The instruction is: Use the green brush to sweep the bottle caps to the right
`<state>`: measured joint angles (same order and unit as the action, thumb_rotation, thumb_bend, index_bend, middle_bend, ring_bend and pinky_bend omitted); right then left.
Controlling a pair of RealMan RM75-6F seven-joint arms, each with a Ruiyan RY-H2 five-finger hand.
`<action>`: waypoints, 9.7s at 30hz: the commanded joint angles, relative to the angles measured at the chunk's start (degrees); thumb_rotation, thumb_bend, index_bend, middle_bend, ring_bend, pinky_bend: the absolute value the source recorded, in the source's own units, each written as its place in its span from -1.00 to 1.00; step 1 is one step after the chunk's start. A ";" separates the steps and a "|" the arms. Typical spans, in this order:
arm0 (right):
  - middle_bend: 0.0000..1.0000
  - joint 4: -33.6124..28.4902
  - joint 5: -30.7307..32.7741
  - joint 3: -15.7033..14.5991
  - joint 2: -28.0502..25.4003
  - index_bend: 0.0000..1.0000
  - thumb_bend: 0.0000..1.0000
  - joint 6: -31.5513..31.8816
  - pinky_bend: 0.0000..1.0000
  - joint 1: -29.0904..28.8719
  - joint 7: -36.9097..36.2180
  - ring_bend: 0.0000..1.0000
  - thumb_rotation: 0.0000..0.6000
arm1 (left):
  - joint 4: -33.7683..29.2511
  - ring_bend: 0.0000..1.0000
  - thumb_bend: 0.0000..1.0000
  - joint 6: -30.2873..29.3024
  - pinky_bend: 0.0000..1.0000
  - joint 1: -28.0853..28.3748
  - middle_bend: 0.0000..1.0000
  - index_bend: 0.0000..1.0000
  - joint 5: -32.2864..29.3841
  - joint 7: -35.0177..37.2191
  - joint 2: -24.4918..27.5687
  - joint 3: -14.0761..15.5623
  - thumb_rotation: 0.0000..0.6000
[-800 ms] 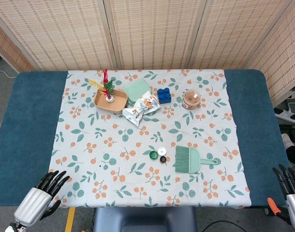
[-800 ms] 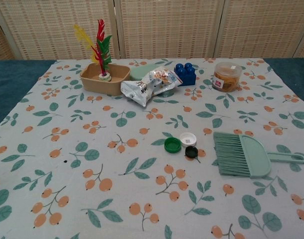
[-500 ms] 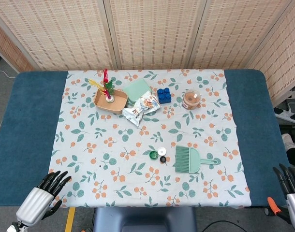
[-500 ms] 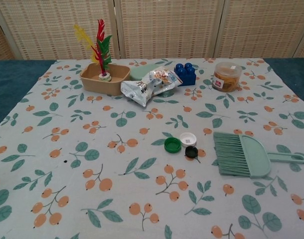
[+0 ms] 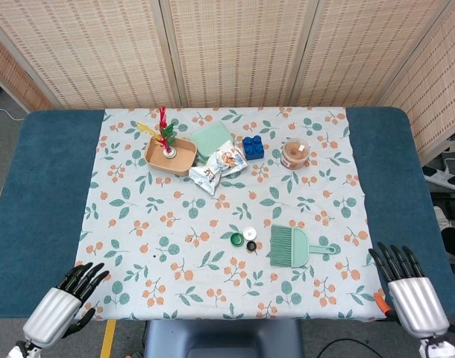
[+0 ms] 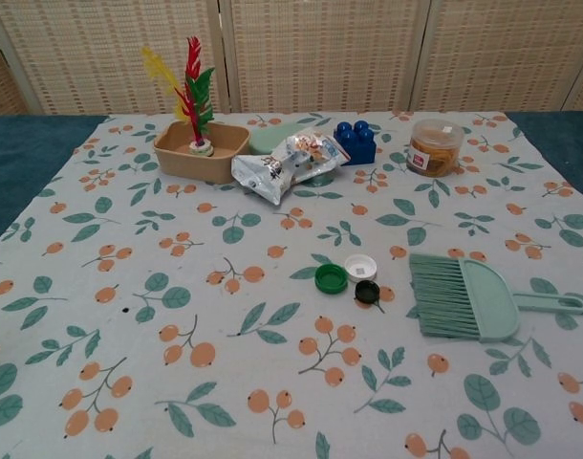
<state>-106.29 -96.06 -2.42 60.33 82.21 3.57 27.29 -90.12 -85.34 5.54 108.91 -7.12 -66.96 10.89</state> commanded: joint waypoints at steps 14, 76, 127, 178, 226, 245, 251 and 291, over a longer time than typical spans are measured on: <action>-0.54 9.20 27.64 10.68 25.62 -0.50 -0.57 -12.78 -1.00 -14.46 26.95 -1.00 1.00 | -0.05 -1.00 -0.23 0.22 -0.77 0.25 -1.00 -1.00 -0.60 1.07 0.32 -0.03 1.00; 0.05 22.10 37.16 6.49 37.85 0.34 -0.40 -7.10 -1.00 -23.77 32.55 -0.32 1.00 | 0.17 -1.00 -0.23 -0.12 -0.77 0.48 -1.00 -1.00 -0.95 2.54 0.82 -0.07 1.00; 0.66 2.18 50.49 12.53 47.70 1.00 -0.12 1.81 -1.00 -47.63 95.07 0.14 1.00 | 0.21 -1.00 -0.23 0.51 -0.77 1.17 -1.00 -1.00 -2.31 5.63 1.52 -0.40 1.00; 0.66 23.62 64.72 1.35 38.07 1.00 -0.12 -2.94 -1.00 -53.59 85.42 0.14 1.00 | 0.86 -1.00 -0.23 5.24 -0.77 2.18 -1.00 -1.00 -6.94 1.35 -1.13 -1.82 1.00; 0.66 16.08 49.97 0.33 17.49 1.00 -0.12 -16.68 -1.00 -52.55 58.39 0.14 1.00 | 0.89 -1.00 -0.23 9.92 -0.77 3.99 -1.00 -1.00 -12.09 -2.86 -3.85 -3.32 1.00; 0.66 18.55 57.82 -2.88 31.55 1.00 -0.12 -12.55 -1.00 -59.21 79.13 0.14 1.00 | 1.35 -1.00 -0.23 7.81 -0.77 3.50 -1.00 -1.00 -11.64 0.29 -2.21 -3.03 1.00; 0.66 20.42 59.94 -4.57 31.56 1.00 -0.12 -10.56 -1.00 -59.78 83.18 0.14 1.00 | 1.44 -1.00 -0.23 8.26 -0.77 3.63 -1.00 -1.00 -11.83 -0.04 -2.43 -3.03 1.00; 0.66 34.23 62.08 -10.72 24.19 1.00 -0.12 -11.82 -1.00 -53.88 82.10 0.14 1.00 | 1.15 -1.00 -0.23 8.99 -0.77 3.58 -1.00 -1.00 -13.49 -2.91 -3.64 -3.66 1.00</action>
<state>-70.70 -32.84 -13.96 86.47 70.11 -50.78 112.16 -88.93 -76.32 9.13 95.39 -10.03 -70.62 7.23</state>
